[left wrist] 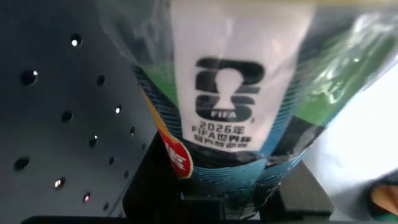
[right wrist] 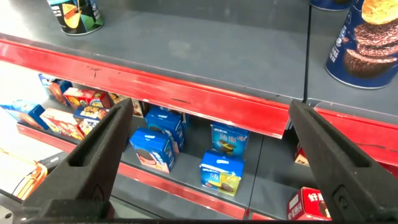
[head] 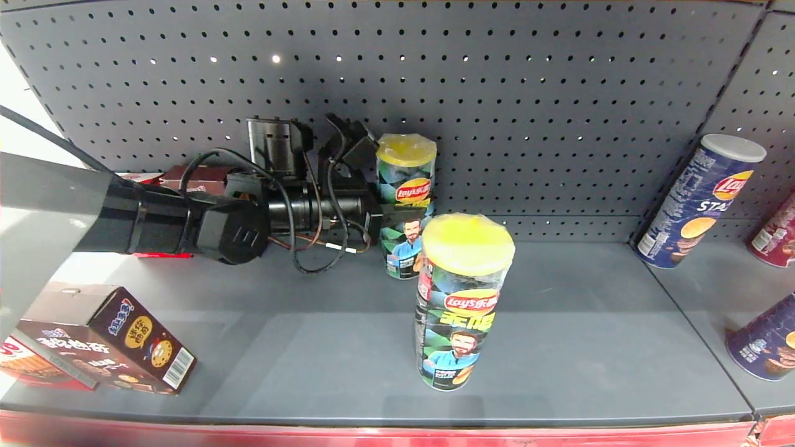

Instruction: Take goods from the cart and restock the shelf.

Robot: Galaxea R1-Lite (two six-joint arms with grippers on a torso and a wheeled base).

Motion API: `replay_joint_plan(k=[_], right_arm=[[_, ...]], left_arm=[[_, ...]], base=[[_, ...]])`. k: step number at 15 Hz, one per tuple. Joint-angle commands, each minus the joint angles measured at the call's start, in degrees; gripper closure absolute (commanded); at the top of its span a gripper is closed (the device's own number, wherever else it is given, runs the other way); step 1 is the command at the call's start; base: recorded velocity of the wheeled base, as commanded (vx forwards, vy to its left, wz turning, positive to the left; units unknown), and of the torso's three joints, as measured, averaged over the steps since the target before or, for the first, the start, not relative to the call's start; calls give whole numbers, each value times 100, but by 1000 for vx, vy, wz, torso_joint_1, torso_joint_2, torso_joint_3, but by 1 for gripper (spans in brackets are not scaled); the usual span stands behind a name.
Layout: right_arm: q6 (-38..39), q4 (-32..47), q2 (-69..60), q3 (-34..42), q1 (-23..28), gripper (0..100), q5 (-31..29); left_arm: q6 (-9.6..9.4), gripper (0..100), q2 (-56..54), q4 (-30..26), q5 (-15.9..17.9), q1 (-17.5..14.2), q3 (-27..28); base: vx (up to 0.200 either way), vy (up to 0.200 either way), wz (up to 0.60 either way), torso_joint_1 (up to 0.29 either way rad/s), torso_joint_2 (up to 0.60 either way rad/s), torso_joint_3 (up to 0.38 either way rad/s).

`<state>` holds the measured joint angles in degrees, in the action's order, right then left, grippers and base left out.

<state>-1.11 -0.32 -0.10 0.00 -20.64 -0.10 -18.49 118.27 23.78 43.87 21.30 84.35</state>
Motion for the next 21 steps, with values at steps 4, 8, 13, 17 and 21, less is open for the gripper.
replay_joint_plan(k=[4, 8, 13, 17, 21], right_arm=[[-3, -3, 10, 0, -2, 0, 1], [-3, -3, 10, 0, -2, 0, 1], [-3, -3, 10, 0, -2, 0, 1], [-3, -3, 10, 0, -2, 0, 1], [-3, -3, 10, 0, -2, 0, 1]], left_arm=[[39, 100, 486, 3, -19, 85, 592], [30, 100, 636, 30, -19, 208, 741], [-14, 100, 627, 83, -28, 191, 715], [30, 0, 346, 417, -72, 155, 398], [12, 0, -709, 540, -63, -29, -753]], base=[[0, 0, 0, 0, 0, 0], [0, 0, 0, 0, 0, 0], [0, 0, 0, 0, 0, 0], [0, 0, 0, 0, 0, 0], [0, 0, 0, 0, 0, 0]])
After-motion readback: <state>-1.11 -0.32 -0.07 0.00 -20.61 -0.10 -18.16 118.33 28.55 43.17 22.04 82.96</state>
